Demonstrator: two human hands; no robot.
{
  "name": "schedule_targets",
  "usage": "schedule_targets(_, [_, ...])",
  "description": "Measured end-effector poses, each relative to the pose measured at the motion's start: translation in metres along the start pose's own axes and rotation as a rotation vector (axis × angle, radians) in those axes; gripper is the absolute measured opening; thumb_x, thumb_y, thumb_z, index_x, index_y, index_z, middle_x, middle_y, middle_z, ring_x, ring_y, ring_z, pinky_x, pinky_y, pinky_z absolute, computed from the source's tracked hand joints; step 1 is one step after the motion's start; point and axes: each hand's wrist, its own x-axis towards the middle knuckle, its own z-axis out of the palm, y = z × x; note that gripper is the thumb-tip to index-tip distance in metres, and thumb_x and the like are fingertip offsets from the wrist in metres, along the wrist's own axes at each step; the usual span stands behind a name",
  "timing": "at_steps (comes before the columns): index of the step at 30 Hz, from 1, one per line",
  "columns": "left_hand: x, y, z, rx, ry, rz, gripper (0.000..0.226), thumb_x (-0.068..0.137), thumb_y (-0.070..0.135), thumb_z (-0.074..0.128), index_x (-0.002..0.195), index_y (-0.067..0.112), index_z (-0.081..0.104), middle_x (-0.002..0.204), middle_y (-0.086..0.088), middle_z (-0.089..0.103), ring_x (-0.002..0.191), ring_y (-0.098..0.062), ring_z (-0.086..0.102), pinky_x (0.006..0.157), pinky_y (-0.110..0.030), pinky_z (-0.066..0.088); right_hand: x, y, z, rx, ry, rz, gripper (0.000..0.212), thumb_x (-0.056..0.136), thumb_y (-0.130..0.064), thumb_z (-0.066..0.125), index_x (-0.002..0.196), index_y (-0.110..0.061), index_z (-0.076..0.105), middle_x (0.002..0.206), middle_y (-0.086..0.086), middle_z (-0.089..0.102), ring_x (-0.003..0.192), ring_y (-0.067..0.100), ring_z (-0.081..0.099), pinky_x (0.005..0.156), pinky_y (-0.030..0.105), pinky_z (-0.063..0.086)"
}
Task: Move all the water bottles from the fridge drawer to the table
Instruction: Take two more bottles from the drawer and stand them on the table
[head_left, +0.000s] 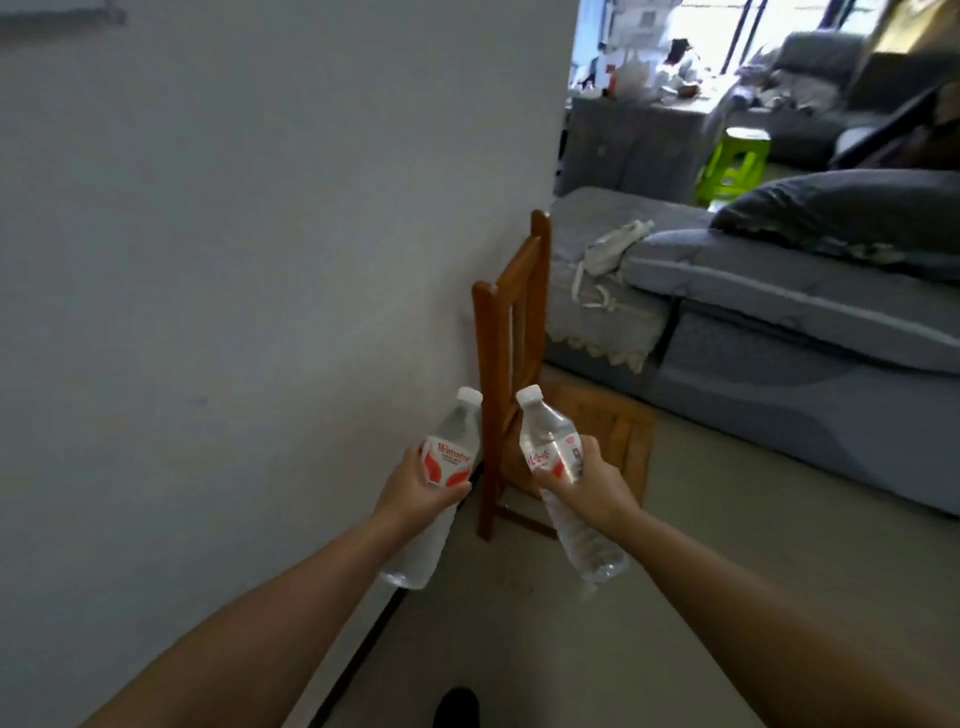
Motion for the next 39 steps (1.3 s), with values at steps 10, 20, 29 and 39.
schedule_targets(10, [0.119, 0.093, 0.066, 0.052, -0.357, 0.215, 0.071, 0.077, 0.027, 0.076, 0.136, 0.022, 0.037, 0.119, 0.002, 0.056, 0.107, -0.020, 0.059, 0.086, -0.036, 0.054, 0.025, 0.038, -0.075, 0.189, 0.304, 0.229, 0.055, 0.083, -0.053, 0.065, 0.123, -0.030, 0.036, 0.105, -0.005, 0.061, 0.083, 0.008, 0.064, 0.063, 0.023, 0.051])
schedule_targets(20, [0.141, 0.182, 0.231, 0.171, -0.642, 0.381, 0.068, 0.075, 0.027, 0.078, 0.130, 0.026, 0.039, 0.113, 0.007, 0.060, 0.098, -0.013, 0.061, 0.086, -0.036, 0.055, 0.004, 0.131, -0.170, 0.252, 0.592, 0.485, 0.048, 0.079, -0.046, 0.072, 0.113, -0.026, 0.046, 0.100, -0.006, 0.063, 0.086, 0.014, 0.061, 0.068, 0.028, 0.044])
schedule_targets(29, [0.139, 0.290, 0.431, 0.230, -0.755, 0.457, 0.067, 0.073, 0.032, 0.080, 0.127, 0.024, 0.041, 0.113, 0.008, 0.059, 0.097, -0.013, 0.061, 0.078, -0.029, 0.053, -0.007, 0.253, -0.315, 0.233, 0.739, 0.589, 0.052, 0.073, -0.057, 0.072, 0.110, -0.027, 0.052, 0.099, -0.007, 0.066, 0.090, 0.016, 0.065, 0.084, 0.039, 0.053])
schedule_targets(39, [0.092, 0.400, 0.615, 0.353, -0.938, 0.626, 0.064, 0.073, 0.028, 0.079, 0.125, 0.020, 0.043, 0.105, 0.007, 0.057, 0.092, -0.015, 0.059, 0.081, -0.031, 0.052, -0.054, 0.369, -0.430, 0.327, 0.980, 0.746, 0.056, 0.078, -0.050, 0.071, 0.122, -0.025, 0.046, 0.108, -0.004, 0.063, 0.097, 0.020, 0.062, 0.079, 0.029, 0.044])
